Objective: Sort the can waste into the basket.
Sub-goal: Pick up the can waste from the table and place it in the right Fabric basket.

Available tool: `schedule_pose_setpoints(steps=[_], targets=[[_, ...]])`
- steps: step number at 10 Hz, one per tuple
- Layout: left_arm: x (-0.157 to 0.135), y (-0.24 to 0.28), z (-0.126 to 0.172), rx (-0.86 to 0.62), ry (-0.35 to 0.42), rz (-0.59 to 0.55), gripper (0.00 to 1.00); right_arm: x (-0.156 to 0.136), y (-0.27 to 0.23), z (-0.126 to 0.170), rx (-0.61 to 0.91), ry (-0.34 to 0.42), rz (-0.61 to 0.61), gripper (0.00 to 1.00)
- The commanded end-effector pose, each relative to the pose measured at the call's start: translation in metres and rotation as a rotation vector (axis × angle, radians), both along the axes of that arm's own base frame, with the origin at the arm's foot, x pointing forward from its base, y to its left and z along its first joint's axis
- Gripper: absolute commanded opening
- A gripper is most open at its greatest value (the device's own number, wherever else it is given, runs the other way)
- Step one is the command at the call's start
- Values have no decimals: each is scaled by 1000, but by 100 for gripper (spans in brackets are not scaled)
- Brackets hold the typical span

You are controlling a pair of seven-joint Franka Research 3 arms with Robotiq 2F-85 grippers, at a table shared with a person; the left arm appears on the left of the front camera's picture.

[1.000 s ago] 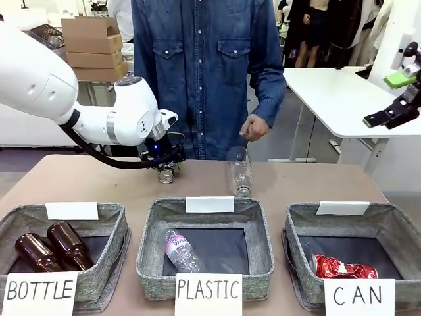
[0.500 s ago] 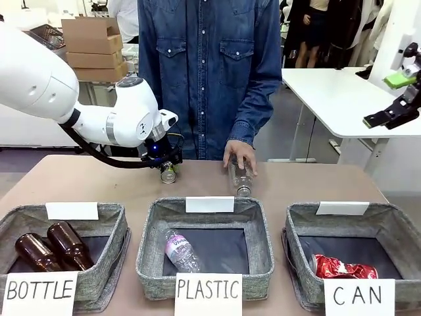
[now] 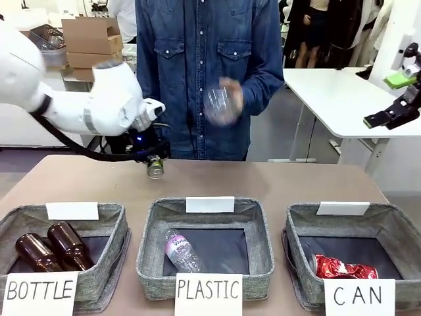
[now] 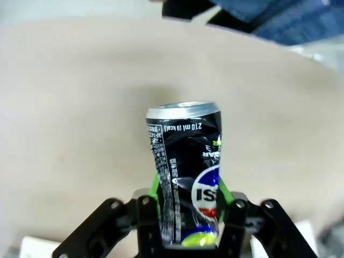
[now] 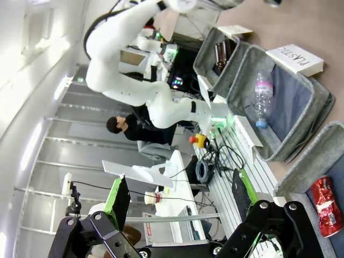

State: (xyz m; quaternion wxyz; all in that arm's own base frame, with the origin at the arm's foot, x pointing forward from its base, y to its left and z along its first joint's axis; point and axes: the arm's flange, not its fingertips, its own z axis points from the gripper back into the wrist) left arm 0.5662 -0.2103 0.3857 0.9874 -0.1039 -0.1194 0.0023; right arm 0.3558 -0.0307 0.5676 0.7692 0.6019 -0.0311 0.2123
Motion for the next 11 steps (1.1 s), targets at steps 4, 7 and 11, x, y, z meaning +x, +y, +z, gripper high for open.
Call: schedule_pose_setpoints(steps=[4,7,11], targets=[[-184,152,120,-314,-105,-414,0,-1,-3,0,-3,-13,15,100],[-271,203,163,-352,-250,-376,0,-1,-3,0,-3,-13,15,100],[-289,253,168,-690,-269,-403,0,-1,-3,0,-3,-13,15,100]])
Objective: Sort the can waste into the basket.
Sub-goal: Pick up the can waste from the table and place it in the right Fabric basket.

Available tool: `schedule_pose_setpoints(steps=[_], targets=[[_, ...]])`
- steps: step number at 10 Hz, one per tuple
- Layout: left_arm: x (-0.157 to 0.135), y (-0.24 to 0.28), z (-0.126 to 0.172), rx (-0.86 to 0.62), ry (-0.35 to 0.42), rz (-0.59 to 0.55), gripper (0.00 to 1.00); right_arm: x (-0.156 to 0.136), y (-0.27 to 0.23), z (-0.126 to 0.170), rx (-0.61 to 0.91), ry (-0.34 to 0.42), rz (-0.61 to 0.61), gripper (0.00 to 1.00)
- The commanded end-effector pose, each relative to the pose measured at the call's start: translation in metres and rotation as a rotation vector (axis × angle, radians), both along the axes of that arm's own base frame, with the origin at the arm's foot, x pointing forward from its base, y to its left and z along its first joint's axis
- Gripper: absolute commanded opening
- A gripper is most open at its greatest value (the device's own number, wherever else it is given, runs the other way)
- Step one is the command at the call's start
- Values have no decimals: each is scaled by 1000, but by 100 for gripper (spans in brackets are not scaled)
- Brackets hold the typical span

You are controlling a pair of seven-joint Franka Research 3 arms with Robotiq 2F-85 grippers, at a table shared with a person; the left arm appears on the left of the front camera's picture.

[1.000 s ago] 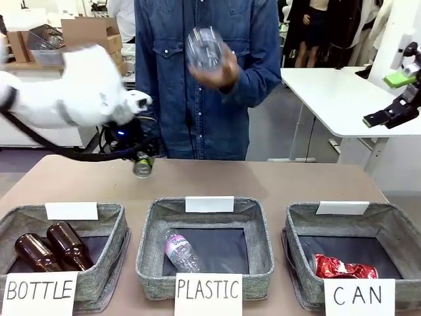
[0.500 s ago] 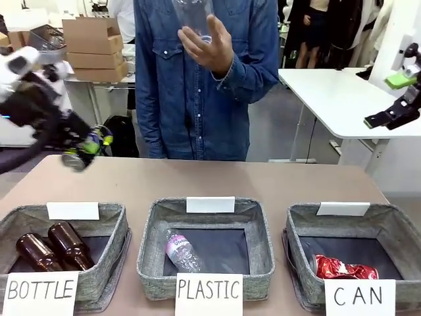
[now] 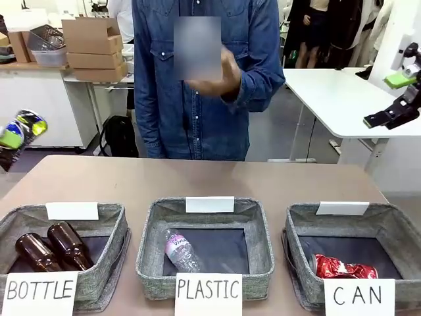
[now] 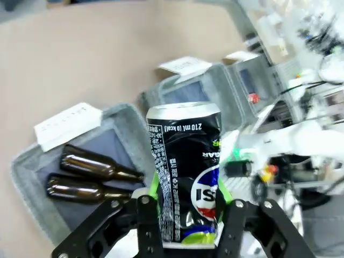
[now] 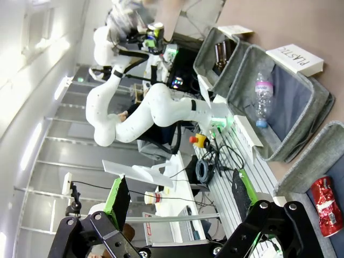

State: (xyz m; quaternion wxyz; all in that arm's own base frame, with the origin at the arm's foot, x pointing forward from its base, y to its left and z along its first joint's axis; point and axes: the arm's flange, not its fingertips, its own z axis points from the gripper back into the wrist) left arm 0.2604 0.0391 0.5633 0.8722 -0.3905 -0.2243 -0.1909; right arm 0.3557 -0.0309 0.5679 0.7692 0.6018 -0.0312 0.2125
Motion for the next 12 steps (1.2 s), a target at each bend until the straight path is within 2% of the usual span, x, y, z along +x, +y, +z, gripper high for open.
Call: schedule_pose_setpoints(steps=[1,5,6,7,9,11,12], targets=[[1,-12,3,90,-15,6,0,-1,-3,0,-3,-13,14,100],[1,-12,3,90,-15,6,0,-1,-3,0,-3,-13,14,100],[1,-15,2,77,-2,4,39,-1,-3,0,-3,-13,14,100],[-2,-28,2,78,-36,-100,39,-1,-3,0,-3,-13,14,100],[-5,-58,-1,52,-80,-227,39,0,0,0,0,0,0,100],[-4,-76,0,97,-94,-251,39,-13,-18,3,29,-13,-37,100],[-4,-81,-2,94,-90,-262,39,-1,-2,0,3,1,-1,100]])
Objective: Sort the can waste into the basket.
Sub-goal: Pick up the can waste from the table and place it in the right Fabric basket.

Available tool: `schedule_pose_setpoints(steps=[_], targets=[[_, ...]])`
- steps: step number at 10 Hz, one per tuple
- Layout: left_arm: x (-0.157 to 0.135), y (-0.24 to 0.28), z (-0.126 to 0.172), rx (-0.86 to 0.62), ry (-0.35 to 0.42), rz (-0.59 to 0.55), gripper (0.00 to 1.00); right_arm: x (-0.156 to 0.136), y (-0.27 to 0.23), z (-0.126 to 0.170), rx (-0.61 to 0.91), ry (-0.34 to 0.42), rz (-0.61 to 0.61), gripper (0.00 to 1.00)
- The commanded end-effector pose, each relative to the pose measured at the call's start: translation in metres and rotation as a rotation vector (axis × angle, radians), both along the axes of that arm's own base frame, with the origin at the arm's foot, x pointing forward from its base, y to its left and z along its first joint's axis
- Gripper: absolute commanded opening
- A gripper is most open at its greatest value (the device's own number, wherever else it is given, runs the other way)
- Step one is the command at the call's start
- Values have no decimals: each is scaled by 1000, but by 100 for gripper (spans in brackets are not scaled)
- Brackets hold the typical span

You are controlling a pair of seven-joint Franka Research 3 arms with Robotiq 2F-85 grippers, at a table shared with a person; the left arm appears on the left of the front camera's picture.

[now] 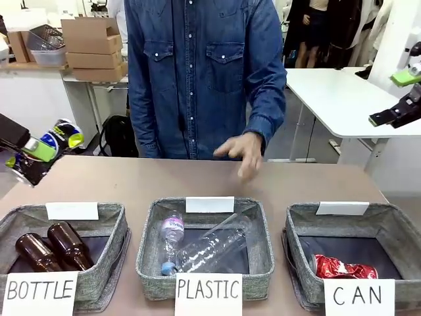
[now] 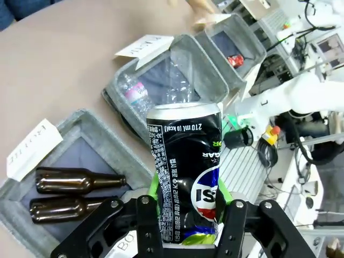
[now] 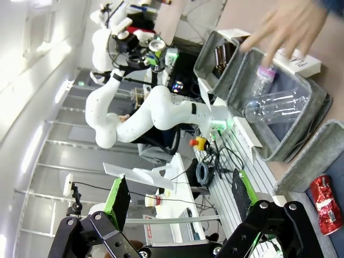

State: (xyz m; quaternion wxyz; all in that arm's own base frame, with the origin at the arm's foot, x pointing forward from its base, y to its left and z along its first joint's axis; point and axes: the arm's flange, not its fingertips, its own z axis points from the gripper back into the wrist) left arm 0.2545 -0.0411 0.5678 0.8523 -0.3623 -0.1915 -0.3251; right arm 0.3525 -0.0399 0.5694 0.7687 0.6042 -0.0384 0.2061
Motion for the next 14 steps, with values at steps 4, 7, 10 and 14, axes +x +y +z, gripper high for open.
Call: schedule_pose_setpoints(steps=[4,7,10,14], targets=[[-2,-17,-10,-5,-22,-53,39,2,5,-2,-5,6,12,100],[14,-84,-12,54,-46,-190,39,-47,-27,23,-43,-41,-15,100],[30,-194,-20,133,-210,-254,39,-127,-96,39,-79,-38,-217,100],[12,-365,-47,24,-517,-606,39,-220,-150,-22,-245,66,-322,100]])
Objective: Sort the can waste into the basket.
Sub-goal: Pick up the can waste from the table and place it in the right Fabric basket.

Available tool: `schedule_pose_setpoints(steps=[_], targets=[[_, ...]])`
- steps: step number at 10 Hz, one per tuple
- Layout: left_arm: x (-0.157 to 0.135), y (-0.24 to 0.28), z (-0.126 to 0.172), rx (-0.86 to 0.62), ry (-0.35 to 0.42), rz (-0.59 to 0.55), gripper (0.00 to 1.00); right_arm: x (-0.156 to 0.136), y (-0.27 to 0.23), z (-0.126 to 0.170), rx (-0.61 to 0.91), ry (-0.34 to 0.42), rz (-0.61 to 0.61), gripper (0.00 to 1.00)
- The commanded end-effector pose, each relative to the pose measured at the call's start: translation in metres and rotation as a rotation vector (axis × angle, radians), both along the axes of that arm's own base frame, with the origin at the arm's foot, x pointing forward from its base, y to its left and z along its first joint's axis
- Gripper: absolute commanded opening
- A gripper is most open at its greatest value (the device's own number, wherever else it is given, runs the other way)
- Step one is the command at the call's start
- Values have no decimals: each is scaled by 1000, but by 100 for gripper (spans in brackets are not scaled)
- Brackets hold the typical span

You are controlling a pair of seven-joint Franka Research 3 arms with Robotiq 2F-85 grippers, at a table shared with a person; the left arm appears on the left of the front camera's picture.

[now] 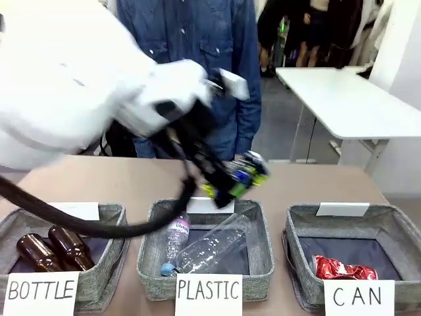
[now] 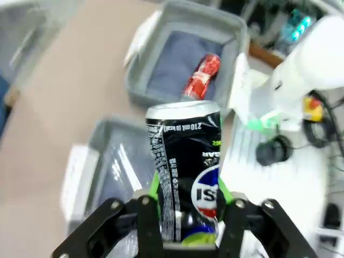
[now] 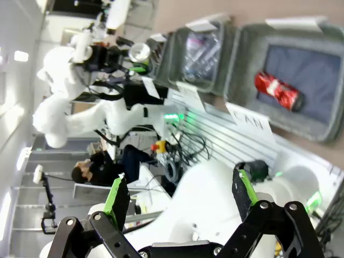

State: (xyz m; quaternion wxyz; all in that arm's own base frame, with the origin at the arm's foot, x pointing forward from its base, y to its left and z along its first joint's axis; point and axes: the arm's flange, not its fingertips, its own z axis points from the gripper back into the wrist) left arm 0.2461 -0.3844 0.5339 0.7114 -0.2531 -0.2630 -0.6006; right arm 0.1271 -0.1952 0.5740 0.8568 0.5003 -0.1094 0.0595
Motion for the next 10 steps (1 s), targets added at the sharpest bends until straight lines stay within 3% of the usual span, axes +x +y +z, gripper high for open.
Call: schedule_pose_setpoints(steps=[1,2,4,6,10], targets=[[4,-51,-26,-133,-18,-249,39,18,8,20,27,-51,21,100],[-22,-89,-37,-133,27,-320,39,18,8,20,27,-51,21,100],[-57,-140,-54,-107,-61,-406,39,18,8,20,27,-51,21,100],[-50,-181,-75,-82,-114,-472,39,18,8,20,27,-51,21,100],[-15,-220,-108,-23,-161,-362,39,18,8,20,27,-51,21,100]])
